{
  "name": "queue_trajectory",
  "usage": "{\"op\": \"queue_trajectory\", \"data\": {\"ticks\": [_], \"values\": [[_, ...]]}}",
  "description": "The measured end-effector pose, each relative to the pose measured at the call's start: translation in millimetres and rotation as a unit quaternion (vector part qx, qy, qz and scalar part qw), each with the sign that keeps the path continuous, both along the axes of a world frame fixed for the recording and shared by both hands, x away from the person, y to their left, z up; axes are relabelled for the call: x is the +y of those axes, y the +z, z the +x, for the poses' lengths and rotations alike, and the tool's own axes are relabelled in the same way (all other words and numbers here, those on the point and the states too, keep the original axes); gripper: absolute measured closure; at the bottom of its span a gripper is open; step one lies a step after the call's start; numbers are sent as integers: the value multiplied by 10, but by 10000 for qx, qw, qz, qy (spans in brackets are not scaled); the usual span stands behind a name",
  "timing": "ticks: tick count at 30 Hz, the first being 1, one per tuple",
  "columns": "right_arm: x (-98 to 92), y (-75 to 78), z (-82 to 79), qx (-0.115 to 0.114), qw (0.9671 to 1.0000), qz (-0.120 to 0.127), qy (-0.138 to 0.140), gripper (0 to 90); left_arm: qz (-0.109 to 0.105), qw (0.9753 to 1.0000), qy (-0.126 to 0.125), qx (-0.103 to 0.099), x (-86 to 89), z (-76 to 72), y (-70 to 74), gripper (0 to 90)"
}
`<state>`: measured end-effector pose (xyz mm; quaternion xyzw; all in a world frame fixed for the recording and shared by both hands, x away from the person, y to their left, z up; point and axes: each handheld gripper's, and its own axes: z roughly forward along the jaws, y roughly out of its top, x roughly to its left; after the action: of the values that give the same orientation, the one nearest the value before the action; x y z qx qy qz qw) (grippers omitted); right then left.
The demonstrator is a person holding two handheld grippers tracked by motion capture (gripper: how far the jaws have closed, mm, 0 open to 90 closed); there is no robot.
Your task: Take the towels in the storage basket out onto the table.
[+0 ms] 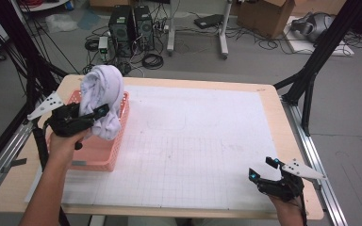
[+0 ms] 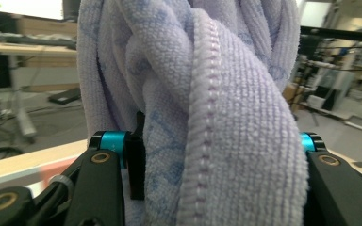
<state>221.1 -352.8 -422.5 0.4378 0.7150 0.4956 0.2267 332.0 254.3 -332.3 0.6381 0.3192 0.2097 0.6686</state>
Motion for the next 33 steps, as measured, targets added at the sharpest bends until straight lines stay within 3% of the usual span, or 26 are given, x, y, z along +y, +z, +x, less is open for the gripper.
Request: {"op": "queue_trajectory", "data": {"ticks": [3, 8, 10, 18, 28, 33], "values": [[2, -2, 3, -2, 10000, -3, 16, 147, -18, 9996, -275, -89, -164, -17, 34, 485], [2, 2, 0, -5, 10000, 6, 7, 147, 28, 9985, -527, -146, -341, -22, 64, 484], [-1, 3, -2, 3, 10000, 6, 7, 147, 41, 9972, -735, -163, -478, -23, 70, 484], [-10, 7, -4, -23, 10000, 8, 23, 147, 129, 9930, -1167, -136, -874, -9, 29, 481], [-16, 7, -1, -15, 10000, 11, 37, 147, 104, 9894, -1443, -126, -1236, 11, -56, 481], [-14, 7, 0, -19, 10000, 10, 47, 147, 202, 9874, -1568, -20, -1442, 28, -193, 480]]}}
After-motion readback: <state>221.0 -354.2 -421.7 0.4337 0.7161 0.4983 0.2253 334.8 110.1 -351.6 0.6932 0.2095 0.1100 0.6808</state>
